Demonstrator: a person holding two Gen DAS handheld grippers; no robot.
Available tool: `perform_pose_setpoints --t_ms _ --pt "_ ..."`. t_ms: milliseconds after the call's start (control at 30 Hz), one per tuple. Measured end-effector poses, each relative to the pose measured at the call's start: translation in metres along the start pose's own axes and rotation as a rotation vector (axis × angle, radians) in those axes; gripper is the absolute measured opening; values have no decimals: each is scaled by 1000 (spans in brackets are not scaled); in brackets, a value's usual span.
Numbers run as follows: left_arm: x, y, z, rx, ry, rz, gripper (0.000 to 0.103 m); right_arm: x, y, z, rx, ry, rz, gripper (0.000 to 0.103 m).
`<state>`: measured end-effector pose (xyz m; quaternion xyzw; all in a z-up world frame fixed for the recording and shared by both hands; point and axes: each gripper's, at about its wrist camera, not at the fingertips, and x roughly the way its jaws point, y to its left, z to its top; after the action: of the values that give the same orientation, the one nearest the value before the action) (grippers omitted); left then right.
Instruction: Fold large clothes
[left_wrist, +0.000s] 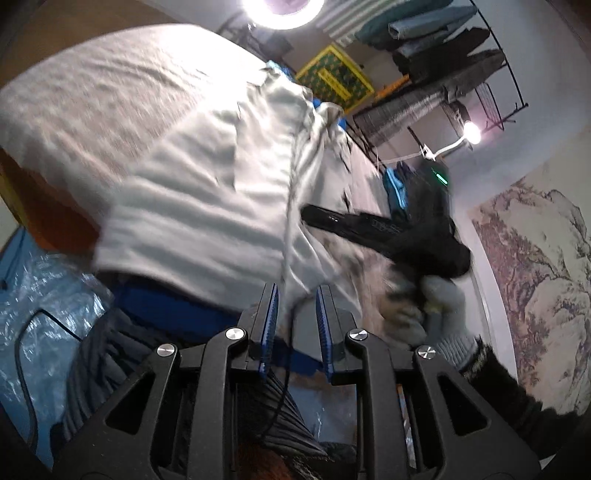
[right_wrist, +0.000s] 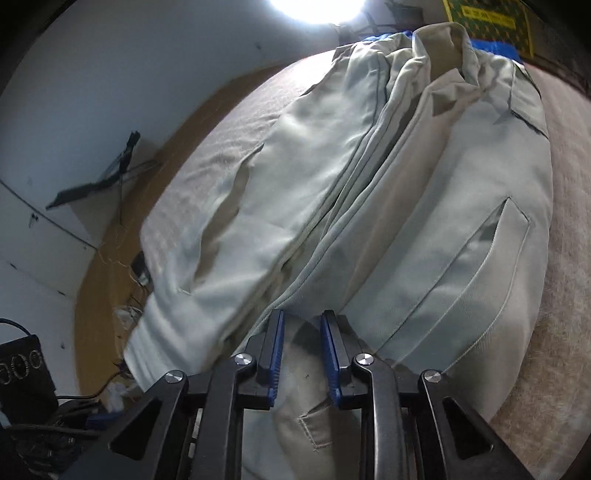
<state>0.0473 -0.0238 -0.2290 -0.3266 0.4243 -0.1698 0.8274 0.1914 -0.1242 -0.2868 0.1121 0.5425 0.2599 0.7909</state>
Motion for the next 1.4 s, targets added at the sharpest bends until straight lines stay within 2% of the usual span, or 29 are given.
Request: perform_pose_setpoints --t_ms 67,133,300,400,533,633,733,867,967,1033,1067,1167,1233,1267,1300,1333,1400 --pt "-4 4 13 15 -21 8 19 -20 3 -3 -8 -43 43 22" --pt "-9 7 26 47 -42 30 19 -46 6 -4 -30 -97 35 22" --pt "-12 12 64 163 -78 119 19 -94 -4 14 -41 -204 -51 22" --pt "-10 17 82 187 -88 153 19 -102 -18 48 -28 -253 -100 22" --pt "-2 27 92 168 -75 179 19 -90 -36 100 0 -283 -124 22" --pt "5 33 92 155 -50 196 19 -64 -52 141 11 -291 -163 22" --pt "5 35 93 147 -46 216 19 -36 -70 175 30 -273 -194 22" --pt "-2 37 100 139 -81 263 19 13 -87 207 55 -224 -217 21" --pt "-6 41 106 129 -96 274 19 41 -91 216 55 -190 -213 21" --pt "-3 43 110 137 -87 287 19 60 -91 218 39 -168 -247 22" --pt "-1 44 111 143 -81 296 19 62 -89 217 22 -191 -263 22" --pt "4 49 113 136 -65 289 19 58 -90 216 32 -163 -248 23" --pt "5 53 114 133 -47 271 26 41 -90 212 48 -155 -208 23" --pt "6 55 113 134 -36 254 39 31 -89 209 51 -168 -192 23" --pt "6 57 113 134 -22 233 46 14 -86 203 56 -190 -170 25" --pt "6 60 112 130 -12 214 46 0 -84 196 59 -210 -144 30" --pt "5 68 111 112 3 186 46 -36 -77 175 63 -245 -89 31"
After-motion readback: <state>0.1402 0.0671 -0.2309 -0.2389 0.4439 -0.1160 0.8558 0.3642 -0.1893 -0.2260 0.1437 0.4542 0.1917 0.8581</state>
